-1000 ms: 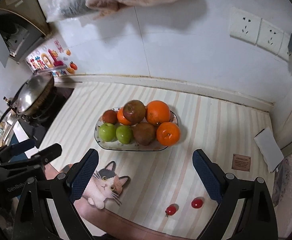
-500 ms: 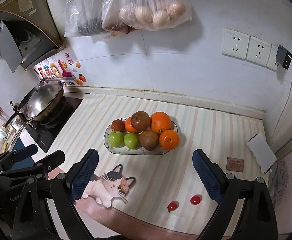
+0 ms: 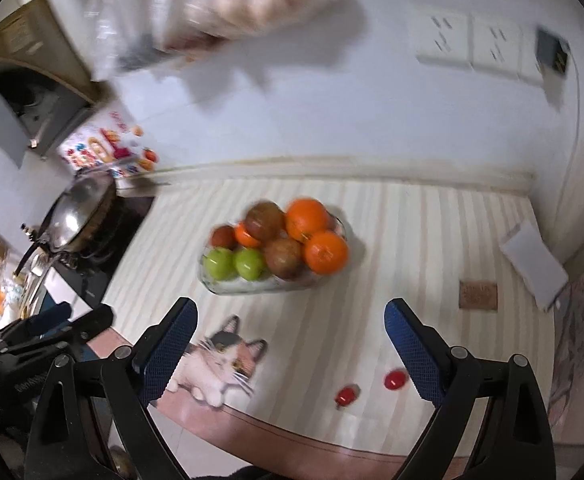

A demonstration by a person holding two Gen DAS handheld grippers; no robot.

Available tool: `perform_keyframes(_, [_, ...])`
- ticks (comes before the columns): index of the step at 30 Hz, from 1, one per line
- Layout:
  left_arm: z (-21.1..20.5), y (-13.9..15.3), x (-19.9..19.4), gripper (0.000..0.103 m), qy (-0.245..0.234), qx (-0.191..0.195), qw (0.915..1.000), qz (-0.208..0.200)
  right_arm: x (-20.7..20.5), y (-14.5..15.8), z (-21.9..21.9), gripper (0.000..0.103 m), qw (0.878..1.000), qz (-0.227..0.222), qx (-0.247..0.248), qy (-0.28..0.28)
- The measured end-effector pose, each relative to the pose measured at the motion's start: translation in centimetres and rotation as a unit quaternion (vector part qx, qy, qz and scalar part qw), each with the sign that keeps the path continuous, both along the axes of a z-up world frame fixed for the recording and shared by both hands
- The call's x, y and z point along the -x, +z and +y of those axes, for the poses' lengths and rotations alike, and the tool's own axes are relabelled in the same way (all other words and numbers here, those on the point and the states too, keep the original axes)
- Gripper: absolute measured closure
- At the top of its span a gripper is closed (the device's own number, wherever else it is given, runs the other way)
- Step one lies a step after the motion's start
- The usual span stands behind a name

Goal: Organize fruits
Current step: 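Lift both tools away from the plate toward the cherry tomatoes, then grasp a cherry tomato with the left tool while the right tool grasps another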

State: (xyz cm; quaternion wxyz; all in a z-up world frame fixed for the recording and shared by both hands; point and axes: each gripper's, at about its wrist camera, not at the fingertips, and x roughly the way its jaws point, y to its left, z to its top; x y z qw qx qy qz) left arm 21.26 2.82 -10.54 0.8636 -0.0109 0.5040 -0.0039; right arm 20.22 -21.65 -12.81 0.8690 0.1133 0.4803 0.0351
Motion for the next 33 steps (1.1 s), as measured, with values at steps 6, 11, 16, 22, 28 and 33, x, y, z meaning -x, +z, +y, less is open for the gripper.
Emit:
perform_keyframes(6, [-4.4, -5.8, -1.8, 0.019, -0.041, -0.027, 0.9967, 0.064, -0.5, -9.6, -5.4, 0.045, 0.993, 0.103, -0.027, -0.046])
perform_keyframes(11, [-9.3, -12.2, -2.9, 0.019, -0.102, -0.011, 0.9830, 0.152, 0.0, -17.4, -8.4, 0.061, 0.981, 0.172, -0.061, -0.073])
perform_keyframes(16, [-12.8, -16.8, -2.6, 0.019, -0.141, -0.023, 0.9675, 0.209, -0.3, -21.0, -8.5, 0.064, 0.978, 0.191, -0.058, -0.063])
perform_keyframes(22, [-14.6, -18.7, -2.1, 0.019, -0.173, -0.011, 0.9548, 0.241, -1.1, -21.4, -7.2, 0.072, 0.983, 0.178, -0.025, -0.038])
perform_keyframes(28, [-16.5, -20.0, -1.6, 0.019, -0.194, 0.005, 0.9458, 0.260, -0.2, -20.6, -9.0, 0.072, 0.982, 0.174, -0.034, -0.063])
perform_keyframes(33, [-18.7, -20.2, -1.6, 0.027, -0.214, 0.005, 0.9458, 0.244, 1.0, -20.2, -11.3, 0.072, 0.980, 0.177, -0.037, -0.087])
